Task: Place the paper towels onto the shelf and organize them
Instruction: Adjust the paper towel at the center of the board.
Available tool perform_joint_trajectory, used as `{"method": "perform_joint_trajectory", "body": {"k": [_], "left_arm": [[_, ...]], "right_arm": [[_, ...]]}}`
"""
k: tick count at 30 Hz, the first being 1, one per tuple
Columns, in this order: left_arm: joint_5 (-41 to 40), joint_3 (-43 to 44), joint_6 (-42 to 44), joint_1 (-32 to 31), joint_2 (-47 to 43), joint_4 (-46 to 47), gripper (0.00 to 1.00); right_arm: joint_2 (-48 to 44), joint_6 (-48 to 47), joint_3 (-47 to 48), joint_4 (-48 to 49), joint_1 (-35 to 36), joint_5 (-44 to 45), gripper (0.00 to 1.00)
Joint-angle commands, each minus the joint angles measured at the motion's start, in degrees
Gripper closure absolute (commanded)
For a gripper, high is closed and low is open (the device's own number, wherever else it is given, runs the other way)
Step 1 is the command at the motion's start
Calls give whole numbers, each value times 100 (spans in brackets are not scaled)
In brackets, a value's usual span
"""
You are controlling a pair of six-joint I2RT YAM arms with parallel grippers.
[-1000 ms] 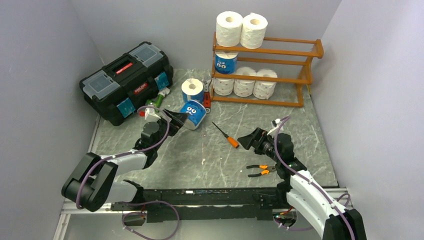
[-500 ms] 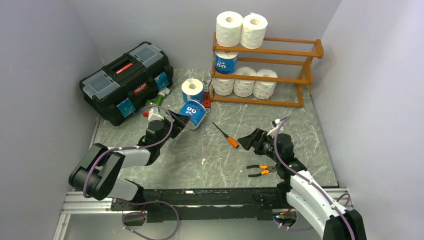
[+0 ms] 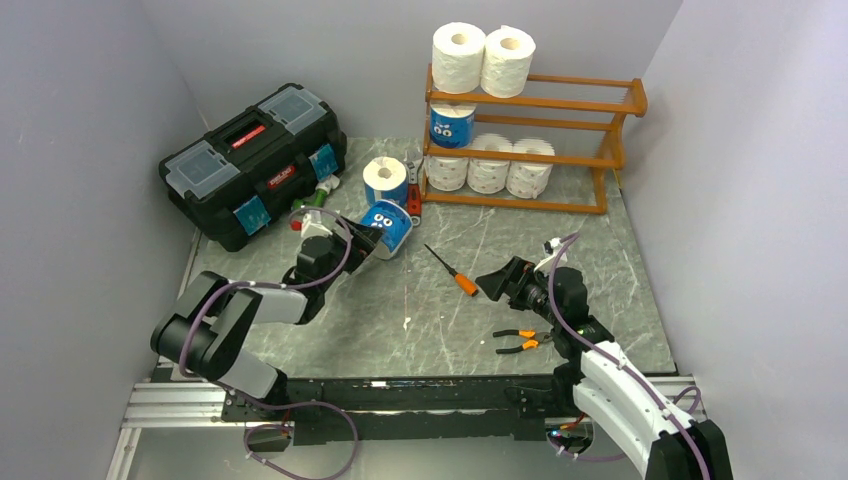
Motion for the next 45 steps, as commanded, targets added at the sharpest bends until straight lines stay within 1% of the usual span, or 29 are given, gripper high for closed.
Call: {"method": "perform_joint_trajectory", "body": {"k": [1, 9, 15, 23, 31, 37, 45], "left_arm": [[62, 261, -86, -27, 135, 498, 7], [62, 500, 24, -27, 263, 302, 9], [62, 491, -31, -25, 463, 448, 13], [255, 413, -78, -29, 641, 840, 26], [281, 376, -39, -25, 647, 967, 33], [325, 359, 18, -23, 627, 1038, 47], [351, 281, 31, -29, 554, 1163, 59]], "right_arm": [[10, -115, 70, 119, 12, 70, 9], [51, -118, 51, 130, 12, 107, 9], [78, -126, 58, 130, 8, 126, 9], [114, -134, 73, 122, 9, 148, 9], [110, -143, 86, 104, 8, 179, 9], [76, -140, 95, 61, 15, 206, 9], [25, -157, 117, -8, 11, 251, 10]]}}
